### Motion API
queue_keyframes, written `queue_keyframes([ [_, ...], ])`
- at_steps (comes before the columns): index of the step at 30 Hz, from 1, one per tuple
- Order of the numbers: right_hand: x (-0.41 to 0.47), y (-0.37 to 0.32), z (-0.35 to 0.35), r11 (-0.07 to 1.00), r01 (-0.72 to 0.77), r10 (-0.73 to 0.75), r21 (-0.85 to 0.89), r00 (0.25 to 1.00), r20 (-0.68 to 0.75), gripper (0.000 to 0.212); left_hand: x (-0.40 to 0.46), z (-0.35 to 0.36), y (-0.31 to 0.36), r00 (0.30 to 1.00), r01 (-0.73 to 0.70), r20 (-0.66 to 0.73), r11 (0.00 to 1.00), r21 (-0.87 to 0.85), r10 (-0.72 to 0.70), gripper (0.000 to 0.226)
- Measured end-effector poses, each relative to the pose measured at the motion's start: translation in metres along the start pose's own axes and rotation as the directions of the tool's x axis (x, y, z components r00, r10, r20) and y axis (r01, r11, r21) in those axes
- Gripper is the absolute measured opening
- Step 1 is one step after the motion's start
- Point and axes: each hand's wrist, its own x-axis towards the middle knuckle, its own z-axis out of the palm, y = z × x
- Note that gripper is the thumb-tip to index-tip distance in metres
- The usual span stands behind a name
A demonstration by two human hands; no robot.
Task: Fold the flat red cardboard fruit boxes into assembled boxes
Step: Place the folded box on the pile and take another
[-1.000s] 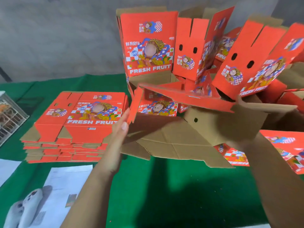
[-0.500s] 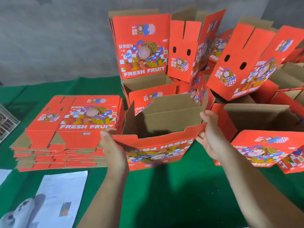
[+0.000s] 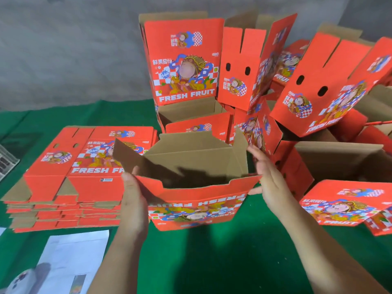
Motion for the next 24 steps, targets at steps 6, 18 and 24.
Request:
queue_keyframes([
  [6,-0.009,0.013,0.016,0.998,0.066,-0.067,-0.014,0.997,-0.036,0.067,0.000,0.009,-0.001,0.963,-0.265,0.023,0.927,0.264,0.268,0.051],
  [18,0.009,0.004,0.028,0.746,-0.184,0.188,-0.640,0.980,-0.063,0.051,0.021,0.010,0.014,0.945,-0.203,0.004,0.575,0.793,0.328,0.092],
  [24,0.022,-0.003,0.044,0.841,-0.297,0.240,-0.452,0.954,-0.179,0.042,0.019,0.010,0.004,0.926,-0.235,-0.002,0.581,0.779,0.377,0.086],
])
